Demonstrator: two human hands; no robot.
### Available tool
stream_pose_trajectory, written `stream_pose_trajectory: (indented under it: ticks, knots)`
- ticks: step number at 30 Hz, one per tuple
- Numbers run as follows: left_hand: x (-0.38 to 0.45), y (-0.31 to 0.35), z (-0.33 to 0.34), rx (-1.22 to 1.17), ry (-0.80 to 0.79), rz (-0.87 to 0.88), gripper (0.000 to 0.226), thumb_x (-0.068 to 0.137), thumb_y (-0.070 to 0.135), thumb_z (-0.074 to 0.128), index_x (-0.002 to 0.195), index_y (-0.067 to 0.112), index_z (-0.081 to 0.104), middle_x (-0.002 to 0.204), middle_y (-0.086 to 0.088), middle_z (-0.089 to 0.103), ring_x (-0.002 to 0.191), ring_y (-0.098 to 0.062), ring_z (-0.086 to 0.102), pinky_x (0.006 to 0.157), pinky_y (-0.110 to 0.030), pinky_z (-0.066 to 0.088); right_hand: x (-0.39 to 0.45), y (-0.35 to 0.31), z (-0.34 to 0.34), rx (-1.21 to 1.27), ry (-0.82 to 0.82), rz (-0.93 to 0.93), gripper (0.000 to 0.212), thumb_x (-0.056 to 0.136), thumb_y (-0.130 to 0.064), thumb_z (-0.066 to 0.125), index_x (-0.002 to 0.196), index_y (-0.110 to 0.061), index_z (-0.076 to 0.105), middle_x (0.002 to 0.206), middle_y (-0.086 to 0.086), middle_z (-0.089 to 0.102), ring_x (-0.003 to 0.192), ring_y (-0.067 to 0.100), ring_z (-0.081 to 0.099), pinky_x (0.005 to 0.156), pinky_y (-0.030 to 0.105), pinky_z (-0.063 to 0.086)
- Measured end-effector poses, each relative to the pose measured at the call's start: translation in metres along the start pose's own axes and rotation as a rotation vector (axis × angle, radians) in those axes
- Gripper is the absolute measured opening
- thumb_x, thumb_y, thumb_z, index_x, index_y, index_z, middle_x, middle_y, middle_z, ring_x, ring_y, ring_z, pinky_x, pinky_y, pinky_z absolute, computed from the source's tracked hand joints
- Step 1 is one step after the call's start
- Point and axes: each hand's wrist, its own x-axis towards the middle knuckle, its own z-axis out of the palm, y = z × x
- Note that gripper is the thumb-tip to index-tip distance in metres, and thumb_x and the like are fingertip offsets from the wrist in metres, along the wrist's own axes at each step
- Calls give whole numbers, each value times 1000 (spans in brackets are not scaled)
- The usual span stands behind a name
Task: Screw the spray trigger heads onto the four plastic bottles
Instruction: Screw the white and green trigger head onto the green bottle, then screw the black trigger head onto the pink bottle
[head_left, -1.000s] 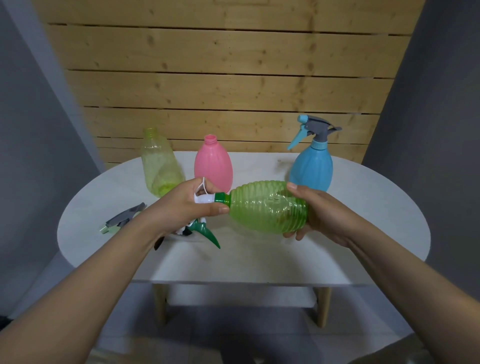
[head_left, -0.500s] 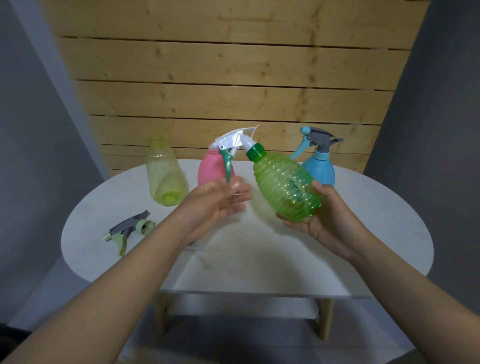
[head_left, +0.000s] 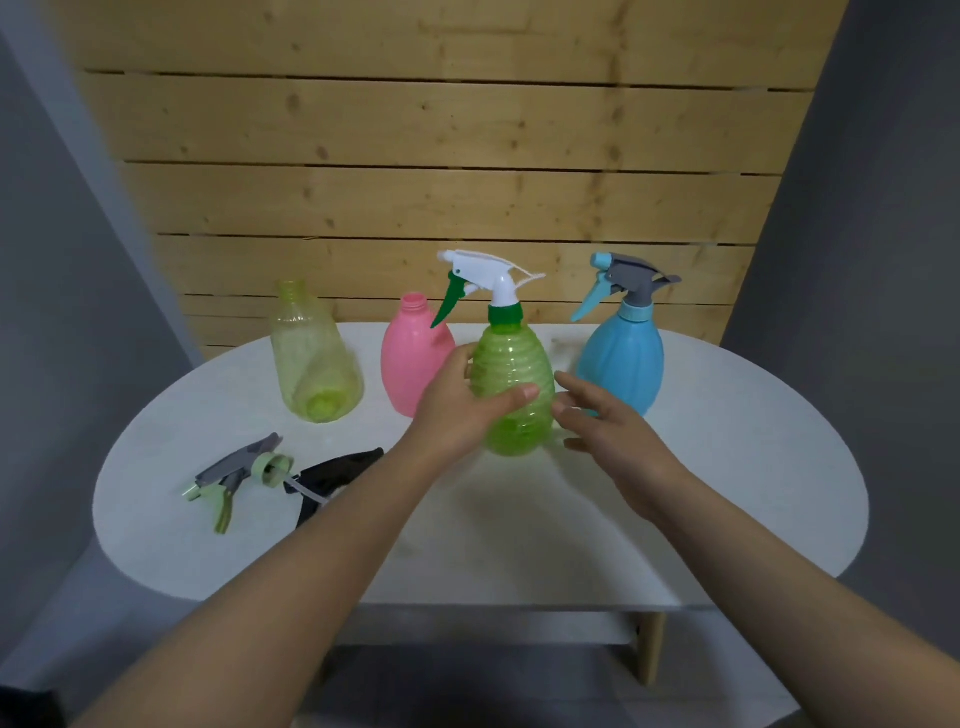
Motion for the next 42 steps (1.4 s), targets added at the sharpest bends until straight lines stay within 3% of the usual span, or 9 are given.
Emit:
stream_pose_trajectory:
  ticks: [5,11,16,19,23,28,33,38,42]
  knots:
    - [17,-12,9,69,37,63,58,70,23,78,119,23,49,100,16,60,91,4,56,75,-19,46,20,0,6,80,-57,64,39,98,-32,41,137,-32,45,128,-4,54,112,16,54,94,32,46]
    - [28,-20,15,96,2,108,54,72,24,76,118,26,49,107,11,62,97,-5,60,81,-25,49,33,6,13,60,-44,77,40,98,-36,36,138,-35,41,132,-4,52,116,19,53,98,37,45]
    - [32,-20,19,122,-29,146,50,75,25,74,115,33,45,110,7,60,97,-5,58,84,-30,50,35,6,15,63,-47,56,29,98,-35,36,122,-51,37,122,-10,51,108,17,53,93,35,46]
    - [31,-20,19,164,-30,128,56,75,29,73,122,26,43,114,5,59,103,-13,59,85,-33,49,32,7,16,61,-20,70,36,97,-35,40,132,-43,39,124,-6,51,109,18,54,94,37,46]
    - [20,-21,13,261,153,67,65,79,34,69,133,13,41,122,-4,56,118,-22,52,89,-27,42,21,8,20,-18,88,74,43,92,-34,50,133,-20,45,109,-4,60,106,20,58,97,41,48]
    - [6,-14,-12,364,441,269,24,79,25,66,93,10,53,92,-3,52,88,-23,53,70,-26,41,4,4,26,-66,54,-7,25,89,-31,59,110,-18,58,82,-1,64,94,27,65,91,47,52]
    - [18,-13,-32,391,663,165,51,71,23,73,113,7,48,118,-11,45,116,-29,38,94,-32,30,3,-2,39,-38,-6,-3,22,88,-29,61,106,-17,62,96,13,68,96,31,66,80,36,54]
    - [40,-24,-42,314,547,-16,87,72,33,73,141,11,26,146,-12,30,136,-28,26,110,-47,26,10,-6,51,2,-39,3,14,88,-30,59,99,-22,61,101,13,68,84,17,63,70,26,52]
    - [49,-30,-41,226,400,-49,84,65,29,77,136,16,34,130,-5,49,112,-26,51,86,-38,48,15,-8,56,39,-36,19,14,88,-31,59,99,-22,60,104,13,68,79,14,63,67,25,51]
